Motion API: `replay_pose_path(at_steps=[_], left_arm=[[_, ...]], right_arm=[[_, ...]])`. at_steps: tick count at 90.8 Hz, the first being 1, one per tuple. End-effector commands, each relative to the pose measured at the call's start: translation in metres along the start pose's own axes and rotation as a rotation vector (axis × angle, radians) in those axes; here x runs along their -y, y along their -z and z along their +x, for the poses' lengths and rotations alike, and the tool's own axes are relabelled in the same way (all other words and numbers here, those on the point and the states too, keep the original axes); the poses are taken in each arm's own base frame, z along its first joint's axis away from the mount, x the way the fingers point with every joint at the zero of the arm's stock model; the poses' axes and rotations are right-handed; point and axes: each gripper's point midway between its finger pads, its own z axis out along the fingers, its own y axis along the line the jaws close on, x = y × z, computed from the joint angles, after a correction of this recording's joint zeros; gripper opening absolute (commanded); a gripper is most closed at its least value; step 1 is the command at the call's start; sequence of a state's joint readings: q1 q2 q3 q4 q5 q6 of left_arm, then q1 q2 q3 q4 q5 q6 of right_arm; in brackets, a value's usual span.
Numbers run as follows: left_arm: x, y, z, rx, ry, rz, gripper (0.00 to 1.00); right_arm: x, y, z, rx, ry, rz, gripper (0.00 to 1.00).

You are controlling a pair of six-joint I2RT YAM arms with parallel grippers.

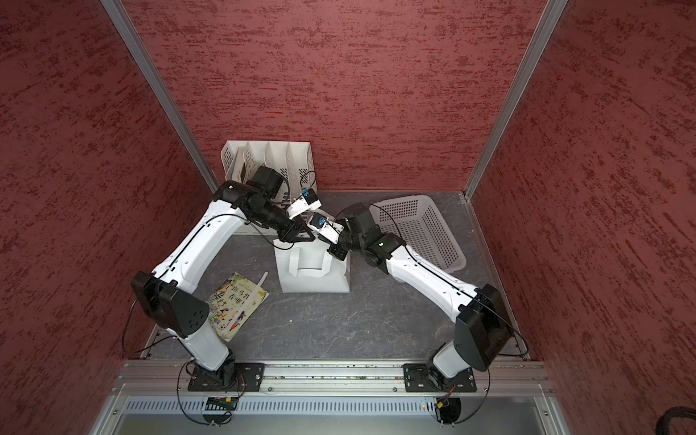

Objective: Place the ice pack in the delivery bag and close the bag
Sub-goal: Close the delivery bag at the center of the board.

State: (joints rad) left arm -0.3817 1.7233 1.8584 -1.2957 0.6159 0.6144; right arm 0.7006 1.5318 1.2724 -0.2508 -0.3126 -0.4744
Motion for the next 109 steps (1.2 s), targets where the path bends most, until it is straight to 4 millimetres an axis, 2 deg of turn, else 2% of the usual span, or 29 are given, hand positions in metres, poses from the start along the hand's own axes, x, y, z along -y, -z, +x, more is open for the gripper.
replay_pose_path(at_steps=[1,19,38,44,49,55,58,64,73,78,86,95,103,109], left_arm=[[-0.006,0.001,0.002,-0.006,-0.03,-0.055,0.3],[-0.018,-0.002,0.004,-0.032,-0.074,-0.138,0.2],[-0.017,-0.006,0.002,-0.036,-0.101,-0.146,0.09],[-0.017,-0.007,0.003,-0.042,-0.102,-0.142,0.0],[-0.018,-0.008,0.005,-0.049,-0.102,-0.141,0.0],[-0.019,-0.008,0.007,-0.052,-0.102,-0.147,0.0],[-0.019,-0.006,0.007,-0.049,-0.101,-0.15,0.0],[-0.019,-0.004,0.007,-0.04,-0.102,-0.152,0.0],[-0.017,-0.002,0.008,-0.029,-0.105,-0.146,0.0],[-0.015,-0.003,0.008,-0.024,-0.11,-0.137,0.0],[-0.011,-0.004,0.007,-0.014,-0.116,-0.111,0.0],[-0.004,-0.005,0.005,-0.003,-0.13,-0.075,0.0],[0.008,-0.006,0.006,0.005,-0.172,-0.022,0.0],[0.015,-0.005,0.006,0.01,-0.192,-0.006,0.0]], right_arm=[[0.002,-0.002,-0.014,0.061,-0.001,0.022,0.0],[-0.002,-0.004,-0.014,0.068,0.003,0.002,0.0],[-0.003,-0.006,-0.014,0.07,0.003,-0.007,0.0],[-0.004,-0.004,-0.017,0.078,0.001,-0.007,0.0],[-0.002,0.003,-0.021,0.088,-0.005,0.006,0.0],[0.002,0.017,-0.026,0.114,-0.027,0.028,0.12],[0.004,0.035,-0.035,0.158,-0.038,0.041,0.19],[0.006,0.062,-0.034,0.217,-0.081,0.046,0.36],[0.005,0.093,-0.014,0.25,-0.122,0.069,0.8],[0.0,0.096,0.004,0.23,-0.127,0.066,0.97],[-0.004,0.093,0.025,0.192,-0.133,0.052,0.99],[0.011,0.08,0.042,0.153,-0.166,0.083,0.98],[0.024,0.07,0.041,0.184,-0.16,0.091,0.98],[0.024,0.061,0.037,0.2,-0.142,0.041,0.98]])
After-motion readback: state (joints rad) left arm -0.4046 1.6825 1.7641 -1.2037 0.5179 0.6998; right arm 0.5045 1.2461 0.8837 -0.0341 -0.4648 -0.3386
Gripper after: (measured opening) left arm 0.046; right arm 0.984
